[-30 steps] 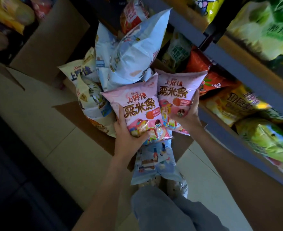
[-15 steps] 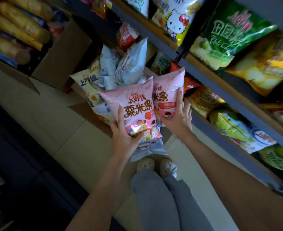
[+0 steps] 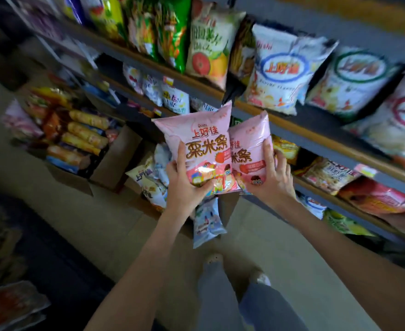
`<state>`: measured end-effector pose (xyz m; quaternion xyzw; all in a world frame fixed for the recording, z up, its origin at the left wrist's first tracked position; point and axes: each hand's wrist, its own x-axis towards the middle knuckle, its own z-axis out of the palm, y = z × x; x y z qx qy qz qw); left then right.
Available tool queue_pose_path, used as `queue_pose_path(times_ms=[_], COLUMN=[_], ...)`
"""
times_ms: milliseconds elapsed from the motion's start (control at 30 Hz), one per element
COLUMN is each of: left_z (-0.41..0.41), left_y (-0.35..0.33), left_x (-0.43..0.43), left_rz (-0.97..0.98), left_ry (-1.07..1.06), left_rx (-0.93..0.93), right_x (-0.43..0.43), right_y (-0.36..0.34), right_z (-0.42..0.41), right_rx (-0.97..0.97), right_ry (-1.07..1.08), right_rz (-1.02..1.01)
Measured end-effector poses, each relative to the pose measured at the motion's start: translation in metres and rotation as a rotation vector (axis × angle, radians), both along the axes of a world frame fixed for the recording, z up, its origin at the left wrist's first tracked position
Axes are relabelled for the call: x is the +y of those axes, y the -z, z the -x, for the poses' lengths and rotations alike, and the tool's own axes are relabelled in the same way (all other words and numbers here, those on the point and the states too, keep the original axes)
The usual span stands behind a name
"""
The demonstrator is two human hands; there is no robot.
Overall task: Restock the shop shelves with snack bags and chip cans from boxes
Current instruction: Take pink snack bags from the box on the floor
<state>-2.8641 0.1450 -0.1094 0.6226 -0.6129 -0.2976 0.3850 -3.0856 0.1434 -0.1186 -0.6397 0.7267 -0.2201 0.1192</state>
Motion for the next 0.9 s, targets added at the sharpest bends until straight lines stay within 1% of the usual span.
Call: queue_pose_path(times_ms=[200, 300, 533, 667, 767, 900], left_z=[0.05, 0.088, 0.159, 0.194, 0.214, 0.238], left_y=[-0.091, -0.123, -0.173, -0.21, -0.236, -0.261], left_x=[0.002, 0.006, 0.018, 0.02, 0.014, -0.002], left_rz=[0.139, 0.221, 0.316, 0.315, 0.282, 0.235], left_ry=[0.056, 0.085, 0.297, 0.413, 0.468, 0.543], left_rx=[-0.068, -0.005, 0.241, 0.371, 0.447, 0.456], right_x=[0.007, 0.026, 0.085, 0.106, 0.103, 0.086], right_y=[-0.092, -0.13, -0.2, -0.236, -0.254, -0.275], right_z=[0.056, 0.099, 0.204, 0.252, 0.285, 0.314], right_rx=[0.028, -0.009, -0.111, -0.307, -0.453, -0.793], right_ry=[-0.016, 0.0, -0.036, -0.029, 0.006, -0.002], right_rz=[0.059, 0.126, 0.281, 0.266, 0.27, 0.386])
